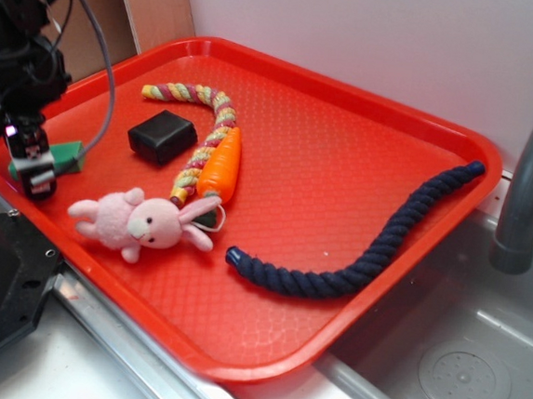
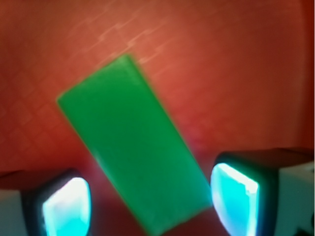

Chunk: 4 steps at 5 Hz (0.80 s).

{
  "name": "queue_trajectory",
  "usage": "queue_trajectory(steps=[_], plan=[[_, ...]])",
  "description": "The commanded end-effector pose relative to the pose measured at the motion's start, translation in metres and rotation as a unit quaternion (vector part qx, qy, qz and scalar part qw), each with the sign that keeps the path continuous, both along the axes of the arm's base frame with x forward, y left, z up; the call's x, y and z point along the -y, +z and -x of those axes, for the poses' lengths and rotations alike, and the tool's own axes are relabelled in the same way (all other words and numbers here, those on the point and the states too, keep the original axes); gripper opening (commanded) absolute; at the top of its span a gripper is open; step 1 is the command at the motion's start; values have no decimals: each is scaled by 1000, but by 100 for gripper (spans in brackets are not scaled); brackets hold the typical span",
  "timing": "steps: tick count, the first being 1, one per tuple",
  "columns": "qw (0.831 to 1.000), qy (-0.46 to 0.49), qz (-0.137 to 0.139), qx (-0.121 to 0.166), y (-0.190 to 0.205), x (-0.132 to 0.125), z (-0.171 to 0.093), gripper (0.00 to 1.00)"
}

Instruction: Grab the green block.

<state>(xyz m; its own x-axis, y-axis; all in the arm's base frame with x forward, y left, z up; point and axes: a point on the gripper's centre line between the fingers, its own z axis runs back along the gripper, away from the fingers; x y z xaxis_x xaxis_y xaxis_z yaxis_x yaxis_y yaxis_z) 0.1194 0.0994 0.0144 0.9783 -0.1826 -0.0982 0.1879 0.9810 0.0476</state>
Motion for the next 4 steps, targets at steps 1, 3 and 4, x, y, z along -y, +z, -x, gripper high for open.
queue_trajectory(steps=[1,3,4], plan=[[999,-30,-14,-8,-11,-8,-8,100],[1000,-5,-13,-7,-7,-20,-19,0],[1000,10,-5,11,13,-23,-25,0]])
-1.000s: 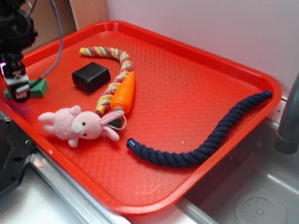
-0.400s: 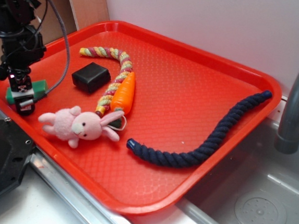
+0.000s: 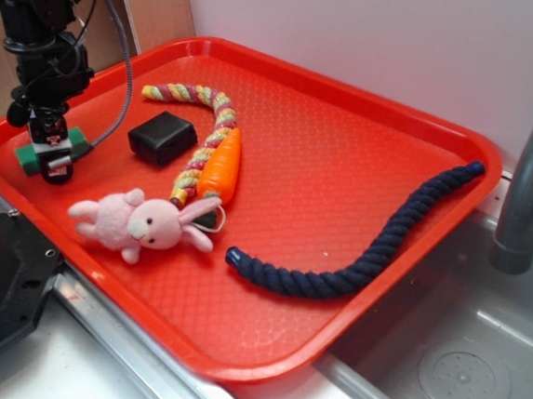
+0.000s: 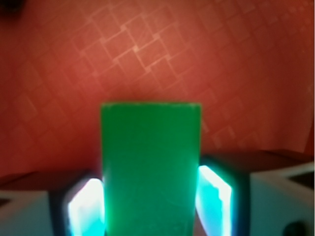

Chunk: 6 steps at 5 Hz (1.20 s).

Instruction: Grab the green block.

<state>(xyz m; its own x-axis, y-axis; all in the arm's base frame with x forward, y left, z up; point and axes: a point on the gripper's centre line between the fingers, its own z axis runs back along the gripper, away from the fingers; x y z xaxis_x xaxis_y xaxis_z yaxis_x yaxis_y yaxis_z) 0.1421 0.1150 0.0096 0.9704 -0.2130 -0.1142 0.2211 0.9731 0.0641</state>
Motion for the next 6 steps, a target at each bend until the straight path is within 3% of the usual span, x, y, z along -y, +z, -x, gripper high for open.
queue_trajectory(steps=[1,2,4,5,6], plan=[[997,61,18,36,68,-3,-13,0],[994,106,-4,32,118,16,-20,0],[992,122,2,19,205,49,-46,0],[991,135,-6,1,224,67,-68,0],[993,121,4,-13,232,85,-83,0]])
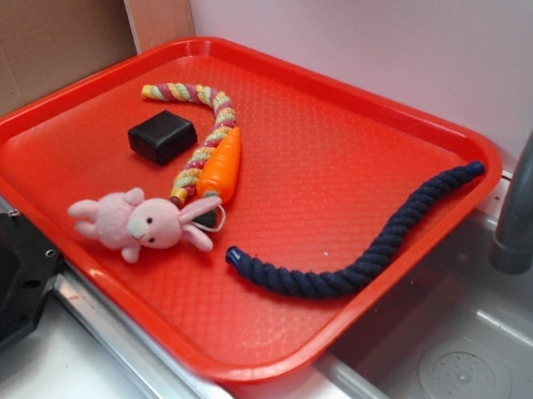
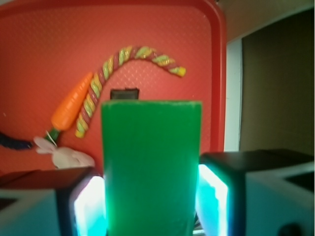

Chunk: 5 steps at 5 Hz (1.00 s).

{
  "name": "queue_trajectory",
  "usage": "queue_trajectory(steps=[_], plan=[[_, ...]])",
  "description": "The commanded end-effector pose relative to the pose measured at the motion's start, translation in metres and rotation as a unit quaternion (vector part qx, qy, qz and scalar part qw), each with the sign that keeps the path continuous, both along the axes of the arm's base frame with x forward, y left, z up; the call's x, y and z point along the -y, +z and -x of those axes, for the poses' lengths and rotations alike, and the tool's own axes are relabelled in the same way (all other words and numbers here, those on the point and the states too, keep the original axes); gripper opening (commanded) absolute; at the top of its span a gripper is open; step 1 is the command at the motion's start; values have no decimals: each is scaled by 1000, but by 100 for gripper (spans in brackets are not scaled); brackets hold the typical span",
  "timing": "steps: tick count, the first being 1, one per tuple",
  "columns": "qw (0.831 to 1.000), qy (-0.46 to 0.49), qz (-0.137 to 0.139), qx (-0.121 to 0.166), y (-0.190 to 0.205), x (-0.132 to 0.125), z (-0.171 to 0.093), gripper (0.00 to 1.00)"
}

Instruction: Grab the green block.

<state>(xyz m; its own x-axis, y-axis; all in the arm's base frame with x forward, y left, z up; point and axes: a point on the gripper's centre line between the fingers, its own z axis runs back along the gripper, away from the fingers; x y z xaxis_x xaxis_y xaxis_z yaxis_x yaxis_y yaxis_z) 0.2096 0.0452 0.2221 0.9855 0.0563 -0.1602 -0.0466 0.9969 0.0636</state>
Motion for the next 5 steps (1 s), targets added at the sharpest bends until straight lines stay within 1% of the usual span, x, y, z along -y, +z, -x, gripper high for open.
queue_trajectory(steps=[1,2,3,5], plan=[[999,-29,5,36,23,33,-13,0],[996,5,33,79,24,57,-7,0],[991,65,33,115,18,75,3,0],[990,64,38,120,10,77,1,0]])
